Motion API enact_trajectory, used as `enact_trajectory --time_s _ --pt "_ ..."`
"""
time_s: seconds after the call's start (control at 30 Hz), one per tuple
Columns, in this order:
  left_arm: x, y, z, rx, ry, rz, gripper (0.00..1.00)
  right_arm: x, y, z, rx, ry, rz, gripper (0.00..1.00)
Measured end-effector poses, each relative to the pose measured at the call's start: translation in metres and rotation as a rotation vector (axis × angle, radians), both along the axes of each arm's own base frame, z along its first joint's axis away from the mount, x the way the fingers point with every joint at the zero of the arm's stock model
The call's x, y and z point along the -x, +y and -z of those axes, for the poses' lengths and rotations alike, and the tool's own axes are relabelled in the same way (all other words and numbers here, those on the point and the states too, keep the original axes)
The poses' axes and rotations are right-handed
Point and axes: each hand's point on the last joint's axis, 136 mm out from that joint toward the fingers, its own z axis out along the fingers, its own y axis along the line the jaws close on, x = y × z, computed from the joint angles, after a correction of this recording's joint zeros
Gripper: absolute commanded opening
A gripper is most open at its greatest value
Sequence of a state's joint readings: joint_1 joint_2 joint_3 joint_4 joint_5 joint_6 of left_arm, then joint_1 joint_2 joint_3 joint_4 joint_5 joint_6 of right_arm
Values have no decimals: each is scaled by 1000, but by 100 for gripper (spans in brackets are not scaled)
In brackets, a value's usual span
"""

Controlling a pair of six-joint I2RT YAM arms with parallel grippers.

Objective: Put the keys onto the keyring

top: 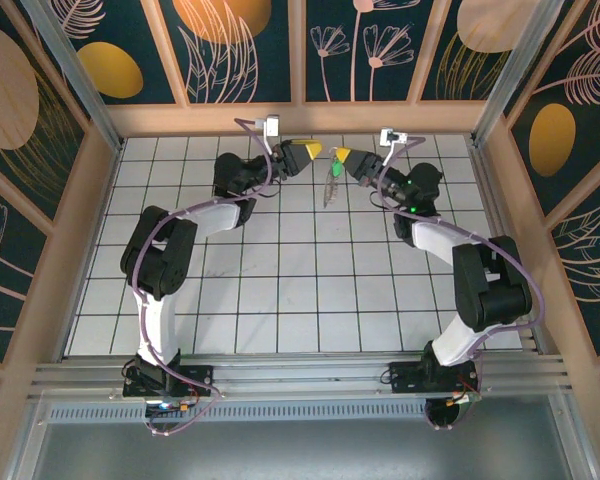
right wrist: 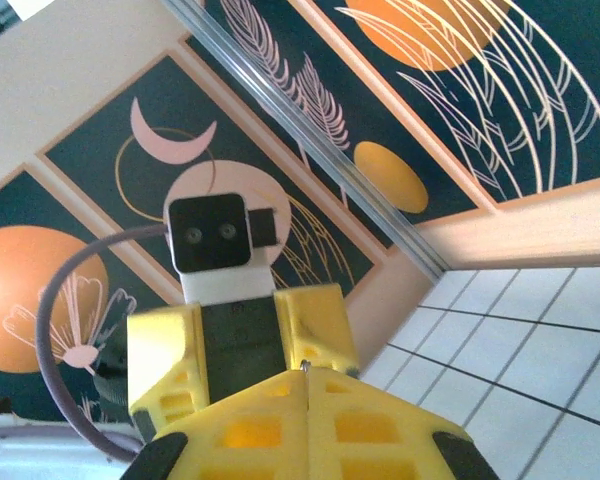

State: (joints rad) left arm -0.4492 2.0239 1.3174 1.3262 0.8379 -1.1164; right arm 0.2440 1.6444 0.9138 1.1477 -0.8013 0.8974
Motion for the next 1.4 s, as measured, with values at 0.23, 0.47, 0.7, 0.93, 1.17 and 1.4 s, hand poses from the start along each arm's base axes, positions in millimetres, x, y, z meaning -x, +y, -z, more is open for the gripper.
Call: enact_trajectory --time_s 0.23,0.47,0.7,0.93,1.17,1.4 --pt "-16 -3 2 -124 -43 -14 44 -10 -6 5 84 -3 -71 0" --pt "-15 -11 -2 -196 -71 33 44 -15 1 18 131 18 -174 0" --pt "-15 -12 2 -214 -62 52 43 -15 3 25 132 51 -199 0" --pt "-17 -13 8 -210 -41 57 42 -14 3 18 107 41 -207 0" --pt "-20 -16 18 -195 -9 70 40 -12 2 11 91 30 -211 0" --pt "-17 -23 23 -191 12 89 35 -13 4 9 78 31 -206 0"
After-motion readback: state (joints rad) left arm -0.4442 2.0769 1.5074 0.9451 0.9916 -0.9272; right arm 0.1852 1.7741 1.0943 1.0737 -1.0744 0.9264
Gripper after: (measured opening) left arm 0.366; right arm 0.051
